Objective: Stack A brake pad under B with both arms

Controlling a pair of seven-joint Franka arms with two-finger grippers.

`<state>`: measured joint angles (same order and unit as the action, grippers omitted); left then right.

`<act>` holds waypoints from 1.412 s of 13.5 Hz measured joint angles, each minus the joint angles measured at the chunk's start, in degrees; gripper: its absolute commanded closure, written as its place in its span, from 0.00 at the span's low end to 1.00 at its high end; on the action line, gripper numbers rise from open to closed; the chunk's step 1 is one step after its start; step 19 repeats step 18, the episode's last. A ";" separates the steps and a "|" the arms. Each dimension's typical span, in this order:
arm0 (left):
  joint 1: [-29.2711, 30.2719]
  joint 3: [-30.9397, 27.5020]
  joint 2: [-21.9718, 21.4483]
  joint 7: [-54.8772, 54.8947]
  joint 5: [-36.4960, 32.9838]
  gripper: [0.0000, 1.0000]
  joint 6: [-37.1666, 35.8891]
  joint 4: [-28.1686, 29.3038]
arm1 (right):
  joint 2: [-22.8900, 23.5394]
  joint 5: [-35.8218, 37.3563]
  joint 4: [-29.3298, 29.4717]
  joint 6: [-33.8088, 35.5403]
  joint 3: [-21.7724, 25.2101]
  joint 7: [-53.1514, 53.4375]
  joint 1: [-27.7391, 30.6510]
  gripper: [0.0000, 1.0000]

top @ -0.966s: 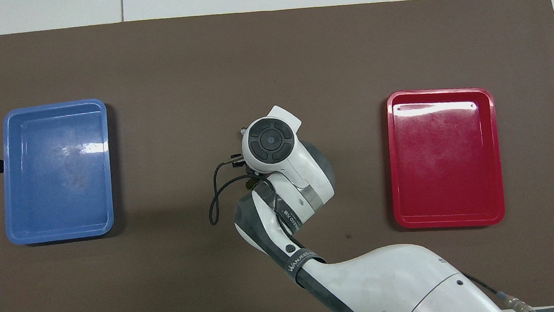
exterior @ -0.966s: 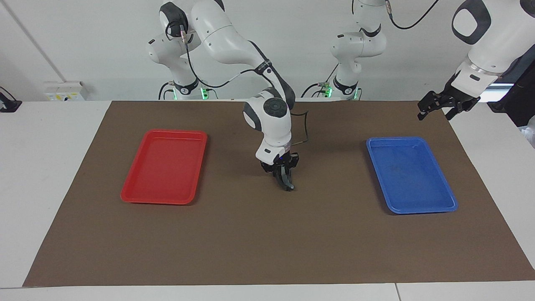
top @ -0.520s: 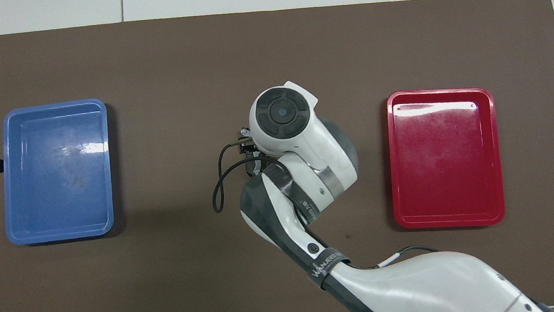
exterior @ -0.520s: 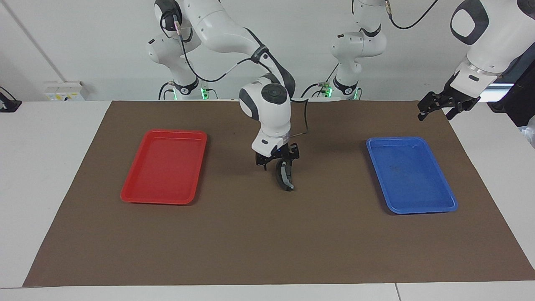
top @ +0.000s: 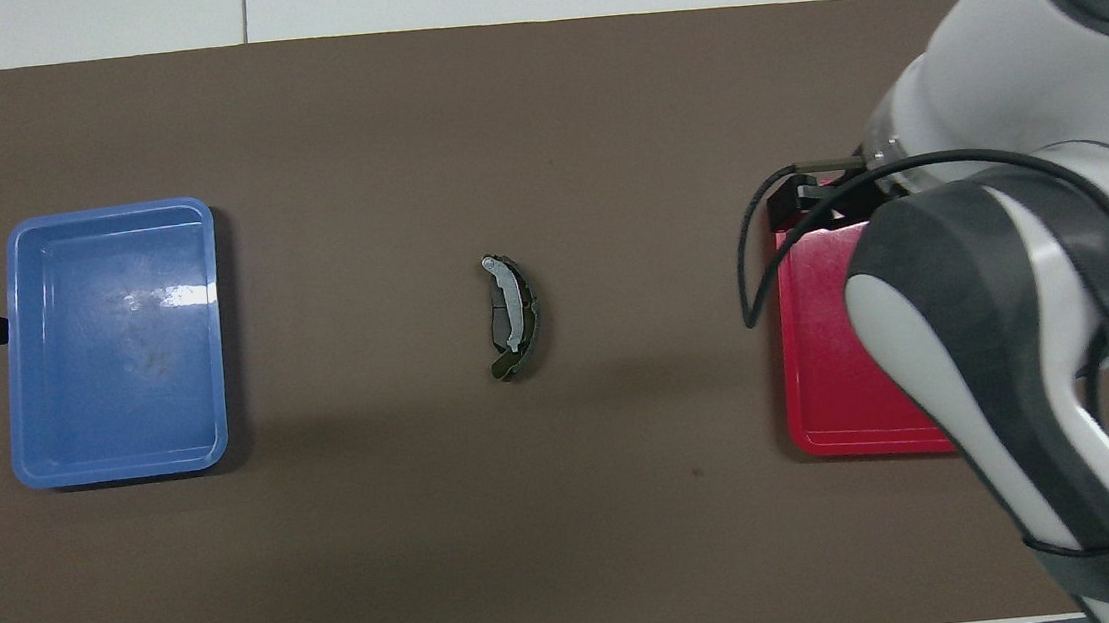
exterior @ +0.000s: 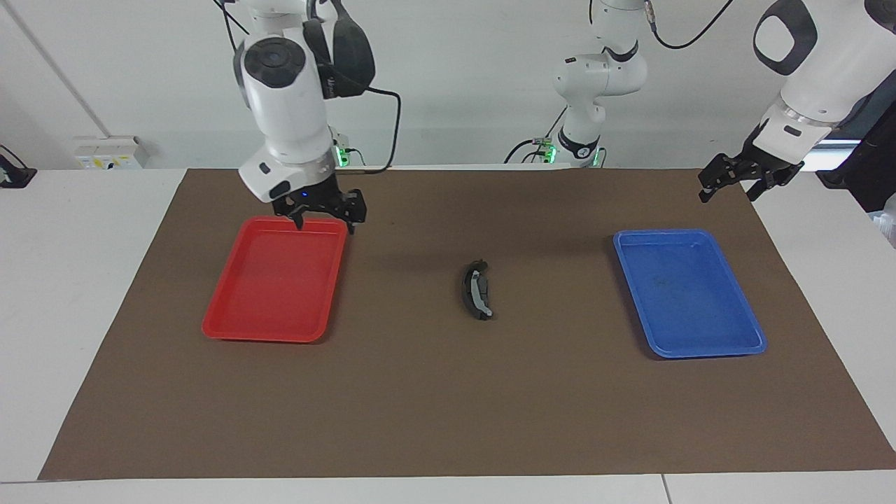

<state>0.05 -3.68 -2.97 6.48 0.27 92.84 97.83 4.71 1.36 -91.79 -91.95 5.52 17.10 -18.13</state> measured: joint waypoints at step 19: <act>0.23 -0.09 0.00 -0.10 -0.15 0.00 -0.01 0.00 | -9.32 0.02 -2.83 6.75 1.07 -20.72 18.50 0.00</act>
